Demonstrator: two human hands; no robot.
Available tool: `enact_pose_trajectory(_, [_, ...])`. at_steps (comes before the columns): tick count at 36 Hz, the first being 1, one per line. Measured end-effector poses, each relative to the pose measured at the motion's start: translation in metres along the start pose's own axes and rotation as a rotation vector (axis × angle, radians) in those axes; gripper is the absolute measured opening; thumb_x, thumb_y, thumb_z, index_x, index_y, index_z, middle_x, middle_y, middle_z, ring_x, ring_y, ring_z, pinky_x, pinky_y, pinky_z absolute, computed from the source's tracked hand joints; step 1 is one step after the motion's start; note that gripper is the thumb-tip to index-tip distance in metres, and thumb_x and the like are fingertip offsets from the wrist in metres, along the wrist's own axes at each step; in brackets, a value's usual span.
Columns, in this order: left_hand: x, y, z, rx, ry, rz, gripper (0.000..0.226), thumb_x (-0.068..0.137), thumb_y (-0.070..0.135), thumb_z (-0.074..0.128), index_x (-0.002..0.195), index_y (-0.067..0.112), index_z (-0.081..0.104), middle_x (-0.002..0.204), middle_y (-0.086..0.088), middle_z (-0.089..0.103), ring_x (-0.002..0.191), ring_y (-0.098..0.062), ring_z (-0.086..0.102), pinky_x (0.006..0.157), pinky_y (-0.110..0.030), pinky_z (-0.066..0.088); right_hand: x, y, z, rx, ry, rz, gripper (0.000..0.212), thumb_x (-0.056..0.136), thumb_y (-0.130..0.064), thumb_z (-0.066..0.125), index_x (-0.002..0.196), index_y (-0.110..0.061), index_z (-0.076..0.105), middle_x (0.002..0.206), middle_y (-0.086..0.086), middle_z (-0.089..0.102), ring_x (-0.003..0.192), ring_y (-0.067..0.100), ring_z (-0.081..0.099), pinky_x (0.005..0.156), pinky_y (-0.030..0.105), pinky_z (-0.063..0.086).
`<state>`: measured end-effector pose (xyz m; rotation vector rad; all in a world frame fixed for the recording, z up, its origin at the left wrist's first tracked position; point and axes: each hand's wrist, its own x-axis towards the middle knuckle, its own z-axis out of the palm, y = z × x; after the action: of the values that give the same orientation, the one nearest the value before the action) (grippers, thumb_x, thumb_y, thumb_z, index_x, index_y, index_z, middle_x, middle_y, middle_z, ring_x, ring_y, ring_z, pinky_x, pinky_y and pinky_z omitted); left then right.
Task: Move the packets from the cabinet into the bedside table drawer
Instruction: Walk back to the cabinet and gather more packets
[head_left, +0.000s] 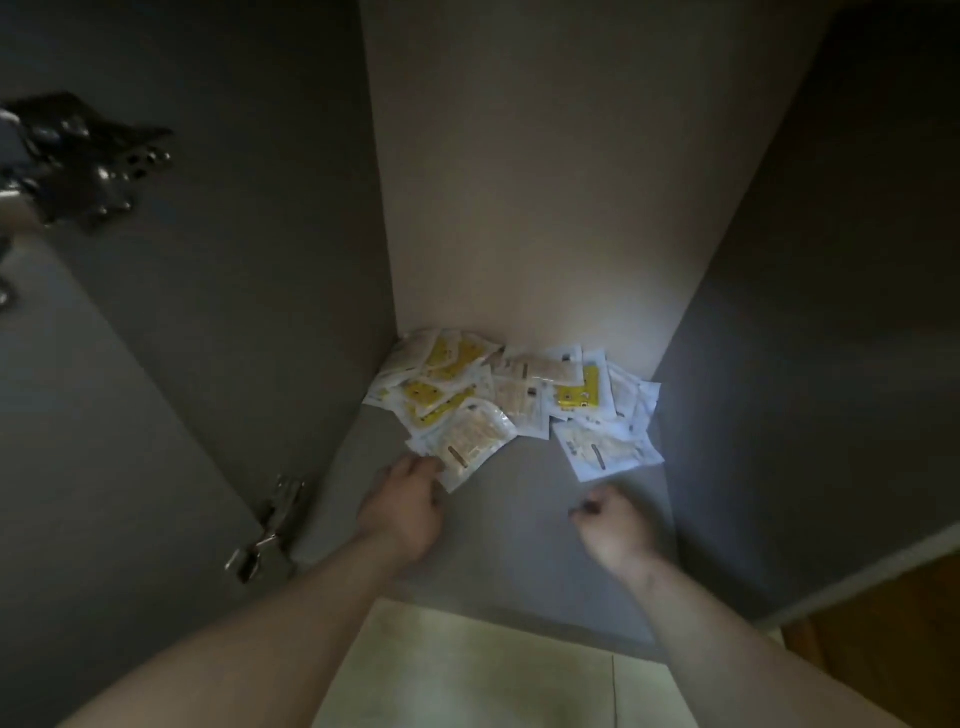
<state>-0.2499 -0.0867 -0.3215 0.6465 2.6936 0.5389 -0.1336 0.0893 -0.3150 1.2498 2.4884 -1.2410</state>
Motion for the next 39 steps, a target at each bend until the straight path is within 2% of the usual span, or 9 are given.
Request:
enact_pose_trajectory(4, [0.012, 0.009, 0.008, 0.028, -0.024, 0.019, 0.052, 0.091, 0.011, 0.040, 0.141, 0.025, 0.034, 0.153, -0.003, 0.018, 0.137, -0.025, 0.023, 0.110, -0.030, 0.026, 0.006, 0.018, 0.013, -0.127, -0.158, 0.006, 0.030, 0.087, -0.027, 0.060, 0.111, -0.018, 0.045, 0.118, 0.008, 0.058, 0.111, 0.027, 0.055, 0.089, 0.031, 0.044])
enact_pose_trajectory(6, [0.015, 0.009, 0.010, 0.060, -0.063, 0.013, 0.055, 0.093, 0.013, 0.038, 0.144, 0.027, 0.027, 0.157, -0.003, 0.008, 0.142, -0.025, 0.013, 0.113, -0.032, 0.021, 0.000, 0.019, 0.017, -0.326, -0.229, -0.030, 0.058, 0.085, -0.040, 0.059, 0.131, -0.015, 0.036, 0.146, 0.012, 0.031, 0.138, 0.027, 0.028, 0.108, 0.031, 0.031])
enact_pose_trajectory(9, [0.026, 0.006, 0.009, 0.061, -0.126, -0.026, 0.057, 0.094, 0.019, 0.041, 0.146, 0.028, 0.018, 0.158, -0.003, -0.005, 0.145, -0.025, -0.003, 0.115, -0.038, 0.014, -0.002, 0.015, 0.015, -0.422, -0.261, -0.050, 0.088, 0.084, -0.052, 0.057, 0.150, -0.017, 0.011, 0.158, 0.005, -0.006, 0.146, 0.023, -0.005, 0.116, 0.029, 0.011])
enact_pose_trajectory(16, [0.071, -0.003, -0.005, 0.108, -0.097, -0.036, 0.076, 0.092, 0.044, 0.050, 0.150, 0.030, 0.003, 0.157, -0.002, -0.020, 0.144, -0.030, -0.015, 0.116, -0.047, 0.006, 0.011, 0.013, 0.013, -0.322, -0.307, -0.037, 0.085, 0.076, -0.051, 0.069, 0.144, -0.014, 0.035, 0.156, 0.006, 0.003, 0.145, 0.013, 0.003, 0.113, 0.018, 0.019])
enact_pose_trajectory(22, [0.095, -0.004, -0.018, 0.288, -0.100, 0.055, 0.096, 0.084, 0.056, 0.056, 0.150, 0.030, -0.009, 0.155, -0.005, -0.027, 0.141, -0.031, -0.025, 0.115, -0.051, 0.000, 0.012, 0.014, 0.009, -0.372, -0.293, -0.051, 0.101, 0.077, -0.049, 0.069, 0.151, -0.017, 0.009, 0.157, 0.003, -0.008, 0.146, 0.015, -0.010, 0.117, 0.024, 0.012])
enact_pose_trajectory(27, [0.105, -0.003, -0.019, 0.423, -0.252, 0.142, 0.109, 0.076, 0.058, 0.066, 0.147, 0.035, -0.014, 0.156, -0.003, -0.023, 0.144, -0.031, -0.018, 0.116, -0.052, 0.011, 0.010, 0.011, 0.008, -0.396, -0.372, -0.029, 0.116, 0.064, -0.064, 0.071, 0.151, -0.020, 0.009, 0.157, 0.004, -0.008, 0.146, 0.018, -0.011, 0.119, 0.031, 0.003])
enact_pose_trajectory(31, [0.102, 0.002, 0.000, 0.324, -0.329, 0.081, 0.116, 0.070, 0.059, 0.069, 0.146, 0.039, -0.015, 0.156, -0.001, -0.023, 0.145, -0.031, -0.012, 0.115, -0.048, 0.016, 0.010, 0.013, 0.004, -0.380, -0.340, -0.012, 0.070, 0.096, -0.037, 0.049, 0.151, -0.018, 0.010, 0.158, 0.012, -0.003, 0.147, 0.024, -0.005, 0.119, 0.032, 0.003])
enact_pose_trajectory(36, [0.068, 0.017, 0.017, 0.315, -0.300, 0.186, 0.101, 0.074, 0.060, 0.064, 0.149, 0.039, -0.001, 0.158, 0.000, -0.016, 0.146, -0.027, -0.005, 0.116, -0.045, 0.011, 0.008, 0.015, 0.000, -0.418, -0.324, -0.073, 0.081, 0.090, -0.041, 0.056, 0.151, -0.016, 0.008, 0.158, 0.008, 0.002, 0.147, 0.017, 0.000, 0.115, 0.022, 0.008])
enact_pose_trajectory(39, [0.036, 0.016, 0.027, 0.400, -0.252, 0.279, 0.091, 0.078, 0.063, 0.055, 0.149, 0.040, 0.002, 0.158, 0.001, -0.013, 0.144, -0.028, 0.002, 0.114, -0.043, 0.010, 0.004, 0.015, 0.003, -0.381, -0.296, -0.077, 0.070, 0.087, -0.042, 0.057, 0.146, -0.015, 0.029, 0.155, 0.003, 0.019, 0.144, 0.013, 0.016, 0.110, 0.017, 0.020])
